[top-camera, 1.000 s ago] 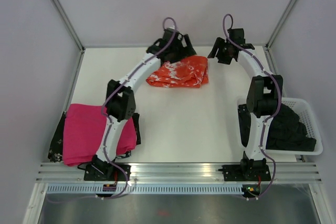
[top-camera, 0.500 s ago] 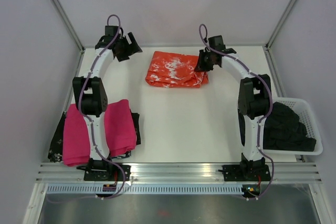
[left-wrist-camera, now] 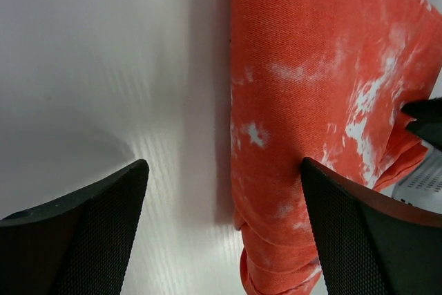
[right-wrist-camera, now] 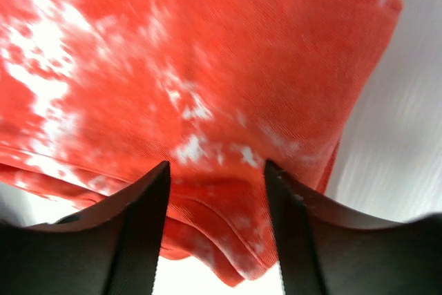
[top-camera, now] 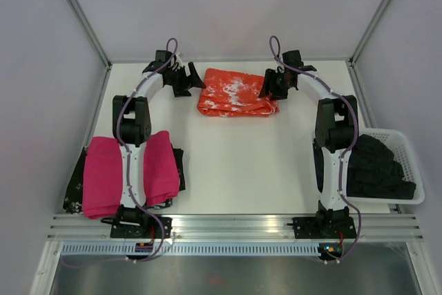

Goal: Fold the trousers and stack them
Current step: Neatly place the folded trousers to the corner

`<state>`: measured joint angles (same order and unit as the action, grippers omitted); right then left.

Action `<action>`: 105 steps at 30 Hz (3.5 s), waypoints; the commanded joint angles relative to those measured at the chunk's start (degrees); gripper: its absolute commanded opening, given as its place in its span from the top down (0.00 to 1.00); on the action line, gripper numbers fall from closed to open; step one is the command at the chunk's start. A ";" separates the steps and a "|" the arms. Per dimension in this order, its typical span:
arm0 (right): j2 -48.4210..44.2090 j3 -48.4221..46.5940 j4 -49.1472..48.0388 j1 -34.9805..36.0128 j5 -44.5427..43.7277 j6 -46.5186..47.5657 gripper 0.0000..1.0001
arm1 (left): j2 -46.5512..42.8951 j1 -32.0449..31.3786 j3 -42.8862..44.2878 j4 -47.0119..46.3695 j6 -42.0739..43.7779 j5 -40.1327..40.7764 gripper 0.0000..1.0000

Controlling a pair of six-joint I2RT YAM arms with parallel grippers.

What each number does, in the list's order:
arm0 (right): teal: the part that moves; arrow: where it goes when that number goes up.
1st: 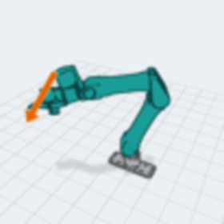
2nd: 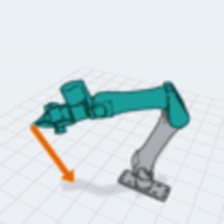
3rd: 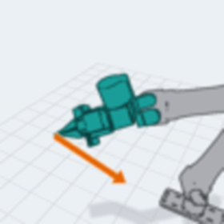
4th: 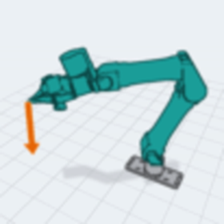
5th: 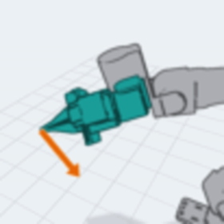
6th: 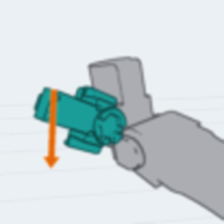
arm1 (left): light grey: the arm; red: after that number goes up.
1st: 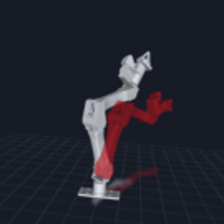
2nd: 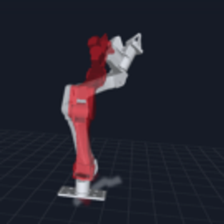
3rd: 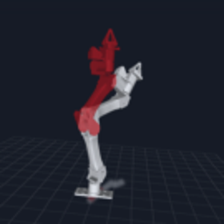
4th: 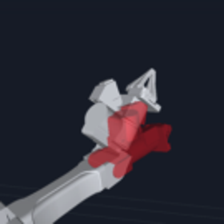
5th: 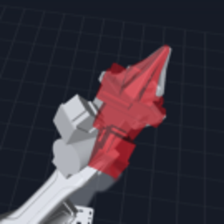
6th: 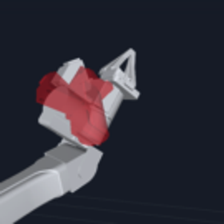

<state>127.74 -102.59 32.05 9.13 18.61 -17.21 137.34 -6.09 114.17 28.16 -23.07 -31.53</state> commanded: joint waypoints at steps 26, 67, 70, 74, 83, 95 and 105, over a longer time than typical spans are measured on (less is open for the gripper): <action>4.44 -3.69 0.56 -2.36 -8.78 2.10 0.09 | 2.06 -5.51 -2.81 -5.66 -5.58 5.50 0.98; -20.95 1.94 -12.36 17.06 15.22 -18.47 1.00 | -54.18 28.05 -14.59 35.90 1.35 23.18 0.98; -23.15 4.14 -13.77 19.96 14.44 -17.86 1.00 | -58.58 30.08 -15.03 38.98 3.29 26.41 0.98; -22.63 1.87 -10.88 28.29 13.56 -15.93 1.00 | -62.01 32.45 -18.28 42.84 3.56 28.63 0.98; -24.38 -5.34 1.59 37.63 7.32 -8.20 1.00 | -67.54 35.97 -21.36 44.44 4.53 27.51 0.98; -37.30 -9.30 3.19 38.42 1.51 -9.41 1.00 | -79.41 35.27 -18.82 39.41 -4.43 1.29 0.98; -39.68 -0.52 10.04 40.18 0.46 -8.90 1.00 | -82.41 35.53 -33.90 47.53 -8.65 24.12 0.98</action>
<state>88.62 -104.33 36.18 49.50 19.57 -27.22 52.27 28.67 88.38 77.58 -27.75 -21.32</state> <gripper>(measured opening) 0.061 0.195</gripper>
